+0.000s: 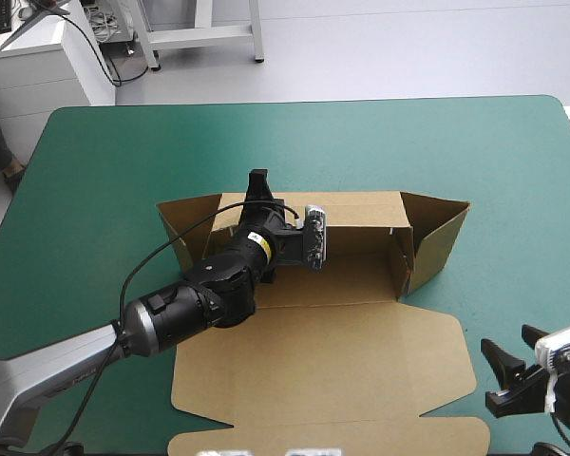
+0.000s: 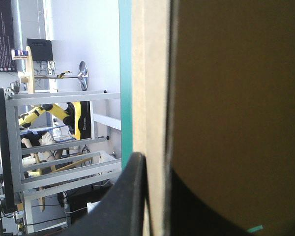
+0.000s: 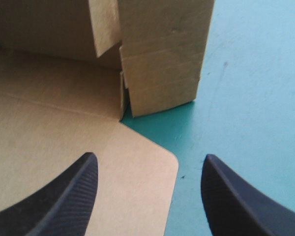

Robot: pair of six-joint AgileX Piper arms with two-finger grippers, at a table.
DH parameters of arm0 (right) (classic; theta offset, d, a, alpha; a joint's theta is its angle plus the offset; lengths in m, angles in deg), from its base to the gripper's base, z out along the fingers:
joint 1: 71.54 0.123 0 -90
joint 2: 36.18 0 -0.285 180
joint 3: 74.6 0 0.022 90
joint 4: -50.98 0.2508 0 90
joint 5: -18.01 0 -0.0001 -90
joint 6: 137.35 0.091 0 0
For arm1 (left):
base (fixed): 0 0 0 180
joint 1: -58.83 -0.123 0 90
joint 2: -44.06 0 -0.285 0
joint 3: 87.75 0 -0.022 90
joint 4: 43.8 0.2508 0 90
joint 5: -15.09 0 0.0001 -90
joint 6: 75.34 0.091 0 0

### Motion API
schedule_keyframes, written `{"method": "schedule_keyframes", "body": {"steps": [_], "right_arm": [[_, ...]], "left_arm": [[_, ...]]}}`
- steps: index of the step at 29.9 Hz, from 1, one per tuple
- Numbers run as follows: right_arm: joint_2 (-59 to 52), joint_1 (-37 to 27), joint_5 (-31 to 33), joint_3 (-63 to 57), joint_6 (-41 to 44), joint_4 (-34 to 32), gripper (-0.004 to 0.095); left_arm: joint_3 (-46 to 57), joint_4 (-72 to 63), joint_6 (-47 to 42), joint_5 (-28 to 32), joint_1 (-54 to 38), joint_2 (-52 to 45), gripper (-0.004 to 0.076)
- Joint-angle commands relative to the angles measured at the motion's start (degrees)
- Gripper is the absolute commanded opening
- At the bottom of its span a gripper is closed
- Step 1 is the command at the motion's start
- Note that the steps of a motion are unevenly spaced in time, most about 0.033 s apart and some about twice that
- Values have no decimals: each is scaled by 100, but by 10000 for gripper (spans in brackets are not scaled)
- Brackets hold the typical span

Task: Fold the box

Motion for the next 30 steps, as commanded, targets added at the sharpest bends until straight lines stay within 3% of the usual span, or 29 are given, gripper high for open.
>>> {"method": "schedule_keyframes", "body": {"steps": [1, 10, 23, 30], "right_arm": [[515, -26, -228, 702, 469, -771, 569], [1992, -26, 427, 2320, 910, -1823, 553], [4157, -26, 897, 4729, 914, -2311, 549], [5196, -342, 1072, 6175, 303, -2153, 431]], "left_arm": [[-34, -194, -59, -21, 34, -134, -8], [-34, -194, -59, -21, 34, -134, -8], [-34, -194, -46, 12, 34, -134, -8], [-34, -194, -46, 23, 34, -134, -8]]}}
